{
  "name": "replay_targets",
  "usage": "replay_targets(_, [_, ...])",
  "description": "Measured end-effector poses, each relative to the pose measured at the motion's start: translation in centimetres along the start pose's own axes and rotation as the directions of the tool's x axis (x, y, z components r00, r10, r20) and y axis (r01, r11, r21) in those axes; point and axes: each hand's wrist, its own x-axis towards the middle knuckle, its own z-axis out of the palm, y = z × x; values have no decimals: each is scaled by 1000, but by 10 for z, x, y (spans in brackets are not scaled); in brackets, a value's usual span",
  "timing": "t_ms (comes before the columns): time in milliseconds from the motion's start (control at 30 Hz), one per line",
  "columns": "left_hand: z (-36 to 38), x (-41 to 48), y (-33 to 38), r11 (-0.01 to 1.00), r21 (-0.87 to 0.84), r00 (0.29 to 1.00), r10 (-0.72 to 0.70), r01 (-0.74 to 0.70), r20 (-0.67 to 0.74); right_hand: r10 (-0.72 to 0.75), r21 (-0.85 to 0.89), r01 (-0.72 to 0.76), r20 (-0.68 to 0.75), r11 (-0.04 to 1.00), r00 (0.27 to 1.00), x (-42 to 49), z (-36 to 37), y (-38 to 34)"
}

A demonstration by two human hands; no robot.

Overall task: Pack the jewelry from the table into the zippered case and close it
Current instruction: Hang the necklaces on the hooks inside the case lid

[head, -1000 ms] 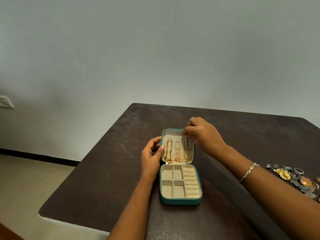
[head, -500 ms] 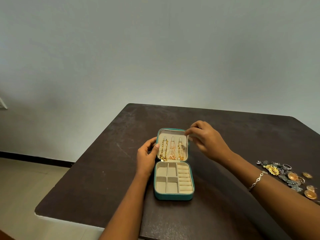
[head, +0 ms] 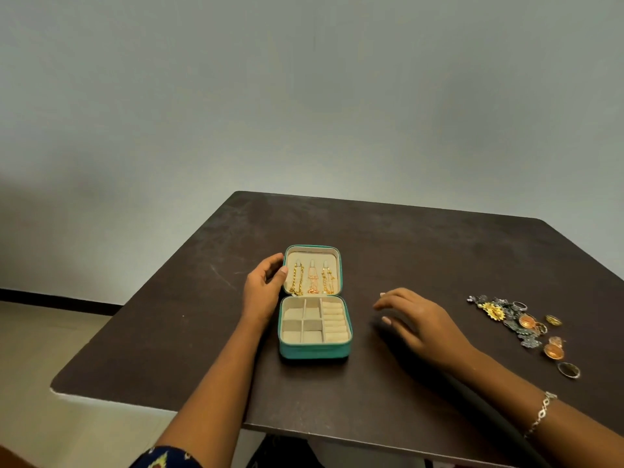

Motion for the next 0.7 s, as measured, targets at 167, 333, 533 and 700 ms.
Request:
replay_targets(167, [-4, -3, 3, 998, 58, 1000, -25, 25, -8, 10, 20, -10, 31, 1000, 999, -33, -7, 6])
replay_targets(333, [-3, -13, 8, 996, 80, 999, -39, 37, 16, 26, 27, -28, 67, 999, 997, -64, -15, 11])
replay_targets(533, [-4, -26, 11, 985, 40, 984, -169, 167, 53, 177, 312, -200, 100, 929, 979, -68, -20, -5])
replay_targets(700, [1, -41, 12, 973, 17, 973, -228, 229, -34, 345, 716, -451, 302, 532, 888, -26, -6, -44])
